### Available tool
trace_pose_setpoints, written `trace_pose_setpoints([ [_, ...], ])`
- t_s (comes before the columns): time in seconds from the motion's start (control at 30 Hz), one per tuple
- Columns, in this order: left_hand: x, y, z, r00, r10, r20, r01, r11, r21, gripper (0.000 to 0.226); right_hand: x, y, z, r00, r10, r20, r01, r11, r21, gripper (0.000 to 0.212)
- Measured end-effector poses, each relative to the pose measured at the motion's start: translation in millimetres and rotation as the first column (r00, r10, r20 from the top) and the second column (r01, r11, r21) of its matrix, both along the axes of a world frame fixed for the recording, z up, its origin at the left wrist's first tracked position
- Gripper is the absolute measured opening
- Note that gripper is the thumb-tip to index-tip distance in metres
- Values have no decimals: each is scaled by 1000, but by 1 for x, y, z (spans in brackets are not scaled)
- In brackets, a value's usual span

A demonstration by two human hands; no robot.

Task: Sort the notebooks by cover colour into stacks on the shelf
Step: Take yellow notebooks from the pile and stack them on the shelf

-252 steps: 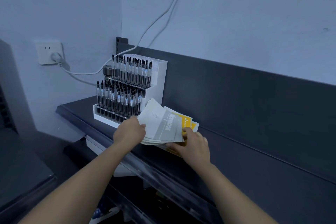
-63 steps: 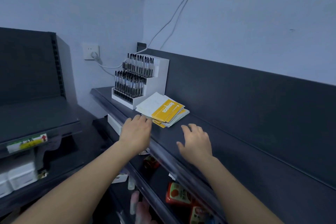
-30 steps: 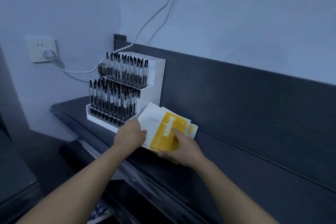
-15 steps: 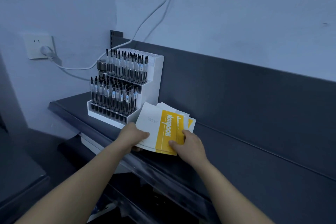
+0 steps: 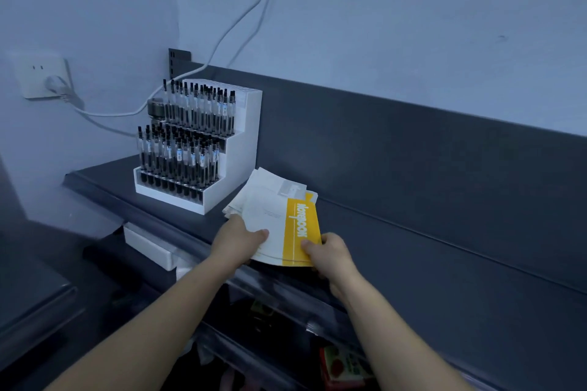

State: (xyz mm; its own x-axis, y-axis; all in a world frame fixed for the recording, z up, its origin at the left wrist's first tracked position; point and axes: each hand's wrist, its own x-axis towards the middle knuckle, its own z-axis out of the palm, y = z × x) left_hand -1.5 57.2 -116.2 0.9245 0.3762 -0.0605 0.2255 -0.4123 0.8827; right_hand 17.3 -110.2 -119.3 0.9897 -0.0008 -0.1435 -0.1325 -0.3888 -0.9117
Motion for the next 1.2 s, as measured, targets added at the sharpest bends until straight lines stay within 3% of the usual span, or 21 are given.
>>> trace_pose_setpoints([
  [0.1,-10,-16,-2,999,-17,40,14,997,74,34,-12,-18,0,998,28,64,-26,999,-31,8],
  [0.27,-33,-62,-6,992,-32,122,17,992,122,28,-39,-60,4,973,105,204,-58,973,-222,11],
  [0.47,-62,-121,-11,977,-58,207,29,990,137,31,-73,-121,6,945,124,301,-51,970,-239,11],
  [0.7,-91,-182,-3,952,-93,293,41,983,178,23,-108,-177,10,942,58,330,33,964,-264,30],
  [1.2,-128,-282,11,842,-380,383,304,920,246,23,-193,-273,30,904,-218,367,343,884,-319,24],
])
